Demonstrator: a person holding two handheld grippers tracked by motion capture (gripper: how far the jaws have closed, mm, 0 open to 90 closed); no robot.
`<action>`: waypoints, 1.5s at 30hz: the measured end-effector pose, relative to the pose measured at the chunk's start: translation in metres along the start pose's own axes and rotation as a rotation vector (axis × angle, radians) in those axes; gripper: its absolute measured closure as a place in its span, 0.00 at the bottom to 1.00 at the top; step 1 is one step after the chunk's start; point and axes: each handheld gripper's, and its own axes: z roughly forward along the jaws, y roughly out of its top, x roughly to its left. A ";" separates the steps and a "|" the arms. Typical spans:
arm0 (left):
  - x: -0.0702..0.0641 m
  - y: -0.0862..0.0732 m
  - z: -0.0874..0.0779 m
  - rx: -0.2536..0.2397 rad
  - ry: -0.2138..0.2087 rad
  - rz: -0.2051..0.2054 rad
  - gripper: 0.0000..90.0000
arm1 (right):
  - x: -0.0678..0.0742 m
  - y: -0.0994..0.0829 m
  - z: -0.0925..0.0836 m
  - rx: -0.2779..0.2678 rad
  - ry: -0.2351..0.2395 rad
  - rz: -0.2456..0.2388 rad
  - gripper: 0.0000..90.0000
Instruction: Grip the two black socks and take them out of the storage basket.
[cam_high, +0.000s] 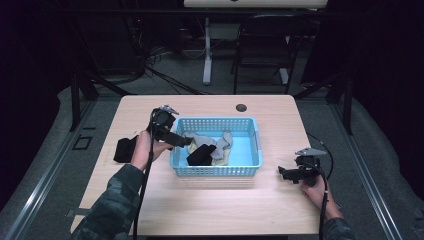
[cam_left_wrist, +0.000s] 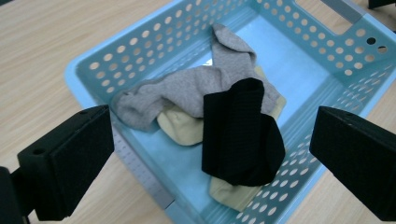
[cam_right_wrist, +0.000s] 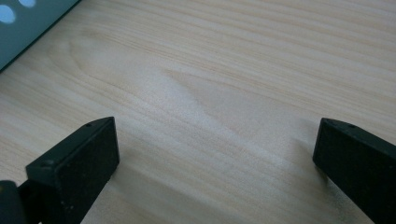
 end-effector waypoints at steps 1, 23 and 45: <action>-0.003 0.003 0.007 0.017 -0.016 0.005 0.00 | 0.000 0.000 0.000 0.000 0.000 0.000 0.00; -0.018 0.005 0.075 0.225 -0.078 0.016 0.25 | 0.000 0.000 0.000 0.001 -0.001 -0.002 0.00; -0.022 0.003 0.072 0.240 -0.077 0.065 0.88 | 0.000 0.000 0.000 -0.001 0.004 -0.003 0.00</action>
